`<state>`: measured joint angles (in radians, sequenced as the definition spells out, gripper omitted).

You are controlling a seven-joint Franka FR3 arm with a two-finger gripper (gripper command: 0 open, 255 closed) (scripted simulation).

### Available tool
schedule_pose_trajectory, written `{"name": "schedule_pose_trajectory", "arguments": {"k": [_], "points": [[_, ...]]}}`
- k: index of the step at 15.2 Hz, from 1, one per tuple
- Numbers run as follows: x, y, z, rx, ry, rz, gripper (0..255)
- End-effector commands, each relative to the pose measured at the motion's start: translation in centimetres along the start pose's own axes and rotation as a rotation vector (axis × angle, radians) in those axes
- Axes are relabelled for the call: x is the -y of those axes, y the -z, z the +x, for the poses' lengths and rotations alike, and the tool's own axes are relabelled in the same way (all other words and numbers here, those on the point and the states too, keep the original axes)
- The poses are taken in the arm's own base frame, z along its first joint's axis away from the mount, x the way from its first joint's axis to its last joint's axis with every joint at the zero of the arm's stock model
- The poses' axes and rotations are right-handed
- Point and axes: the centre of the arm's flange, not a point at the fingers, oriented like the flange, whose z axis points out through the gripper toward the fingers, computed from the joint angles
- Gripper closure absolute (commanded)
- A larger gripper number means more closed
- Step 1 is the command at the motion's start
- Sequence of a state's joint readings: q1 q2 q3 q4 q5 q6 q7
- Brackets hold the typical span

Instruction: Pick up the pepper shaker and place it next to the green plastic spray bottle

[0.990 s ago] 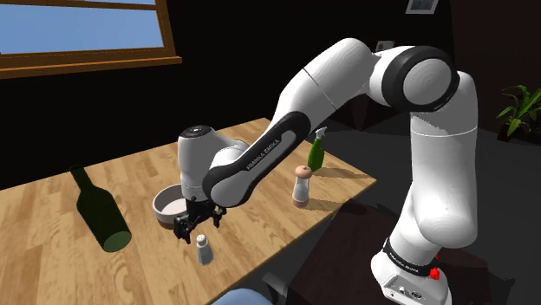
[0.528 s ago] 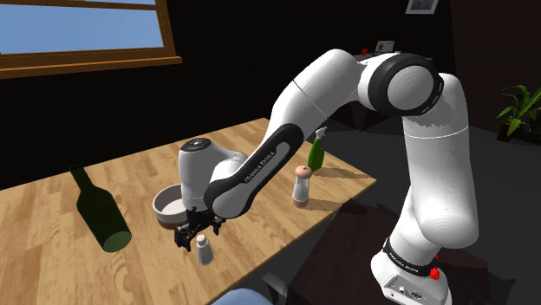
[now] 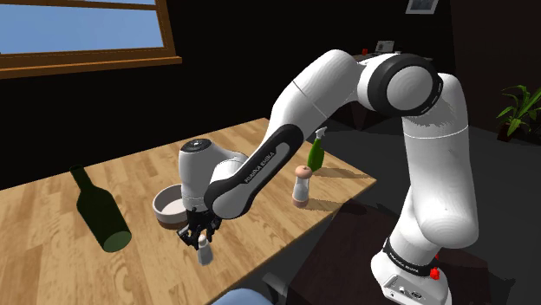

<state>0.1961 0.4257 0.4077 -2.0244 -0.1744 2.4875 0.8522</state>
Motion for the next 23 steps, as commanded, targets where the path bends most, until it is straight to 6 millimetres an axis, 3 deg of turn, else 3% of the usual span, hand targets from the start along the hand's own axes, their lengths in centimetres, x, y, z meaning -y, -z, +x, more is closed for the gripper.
{"name": "schedule_pose_trajectory", "arguments": {"k": [1,8,23], "points": [[0.0,0.0,0.0,0.0,0.0,0.0,255],[0.0,0.0,0.0,0.0,0.0,0.0,255],[0.7,7.9,0.1,0.0,0.0,0.0,255]]}}
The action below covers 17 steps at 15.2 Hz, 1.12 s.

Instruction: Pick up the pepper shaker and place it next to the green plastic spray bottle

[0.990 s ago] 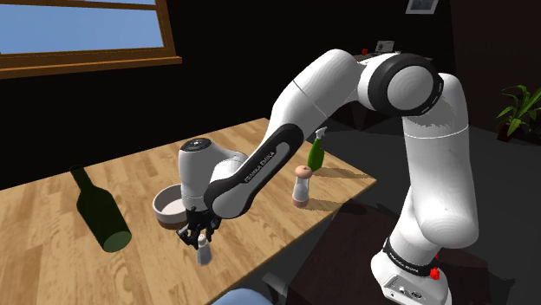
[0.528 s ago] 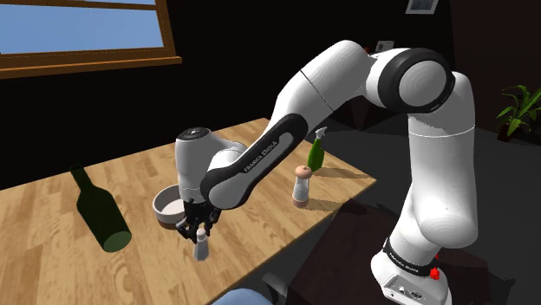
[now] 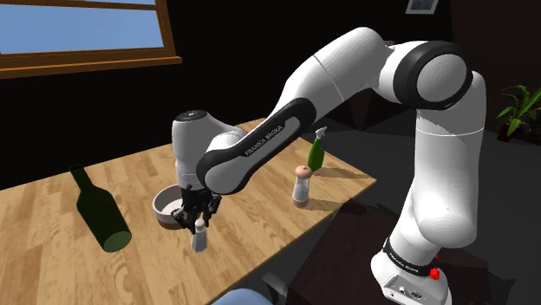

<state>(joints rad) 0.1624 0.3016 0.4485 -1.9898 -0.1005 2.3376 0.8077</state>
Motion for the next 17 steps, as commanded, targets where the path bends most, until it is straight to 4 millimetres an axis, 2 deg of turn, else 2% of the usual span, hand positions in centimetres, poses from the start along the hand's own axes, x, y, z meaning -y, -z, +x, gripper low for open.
{"name": "schedule_pose_trajectory", "arguments": {"k": [1,17], "points": [[0.2,1.1,-0.1,0.0,0.0,0.0,255],[1.0,9.5,0.1,0.0,0.0,0.0,255]]}}
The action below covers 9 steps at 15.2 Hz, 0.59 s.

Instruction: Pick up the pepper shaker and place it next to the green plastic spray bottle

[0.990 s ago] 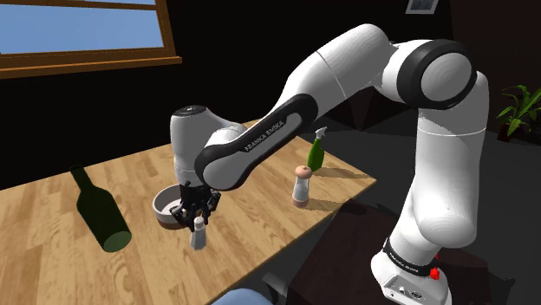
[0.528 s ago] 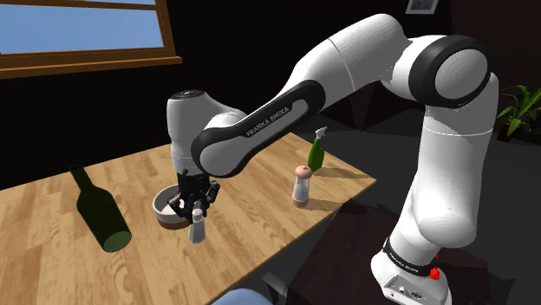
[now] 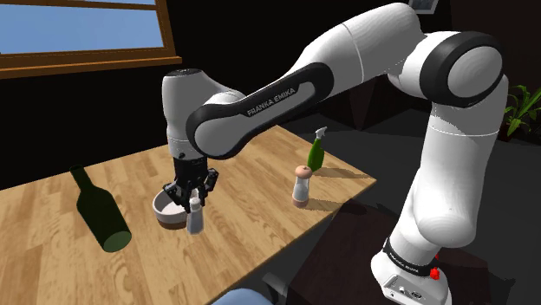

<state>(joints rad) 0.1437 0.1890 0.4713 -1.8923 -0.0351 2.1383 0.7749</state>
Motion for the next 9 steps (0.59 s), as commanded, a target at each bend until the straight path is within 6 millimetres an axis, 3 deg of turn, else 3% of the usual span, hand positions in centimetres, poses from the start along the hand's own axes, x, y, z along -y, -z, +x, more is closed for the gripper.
{"name": "schedule_pose_trajectory", "arguments": {"k": [1,9], "points": [[0.1,1.2,0.1,0.0,0.0,0.0,255],[0.5,5.4,0.2,0.0,0.0,0.0,255]]}}
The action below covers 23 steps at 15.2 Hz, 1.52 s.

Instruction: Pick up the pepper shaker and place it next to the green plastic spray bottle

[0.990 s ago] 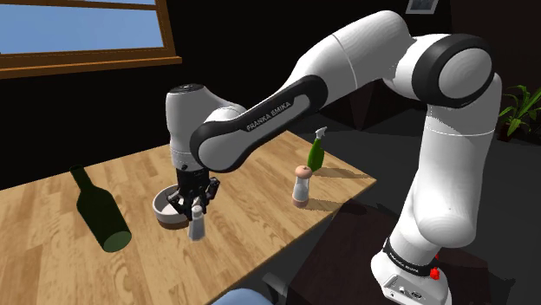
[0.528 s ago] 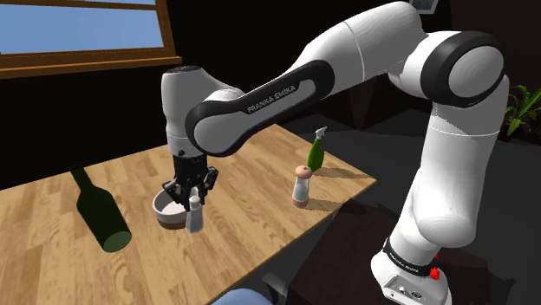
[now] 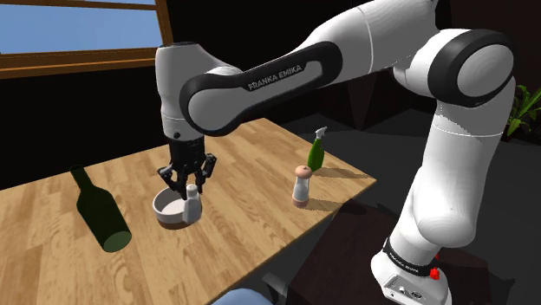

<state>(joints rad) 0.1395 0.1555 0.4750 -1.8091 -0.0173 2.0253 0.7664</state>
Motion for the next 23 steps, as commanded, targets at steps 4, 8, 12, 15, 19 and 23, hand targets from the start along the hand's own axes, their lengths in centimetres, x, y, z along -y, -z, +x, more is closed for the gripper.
{"name": "schedule_pose_trajectory", "arguments": {"k": [4,8,12,15,19,23], "points": [[0.2,2.8,0.0,0.0,0.0,0.0,255],[0.4,4.9,0.1,0.0,0.0,0.0,255],[0.6,7.0,0.1,0.0,0.0,0.0,255],[0.8,8.5,0.1,0.0,0.0,0.0,255],[1.0,10.6,0.2,0.0,0.0,0.0,255],[-4.2,11.1,-0.5,0.0,0.0,0.0,255]]}}
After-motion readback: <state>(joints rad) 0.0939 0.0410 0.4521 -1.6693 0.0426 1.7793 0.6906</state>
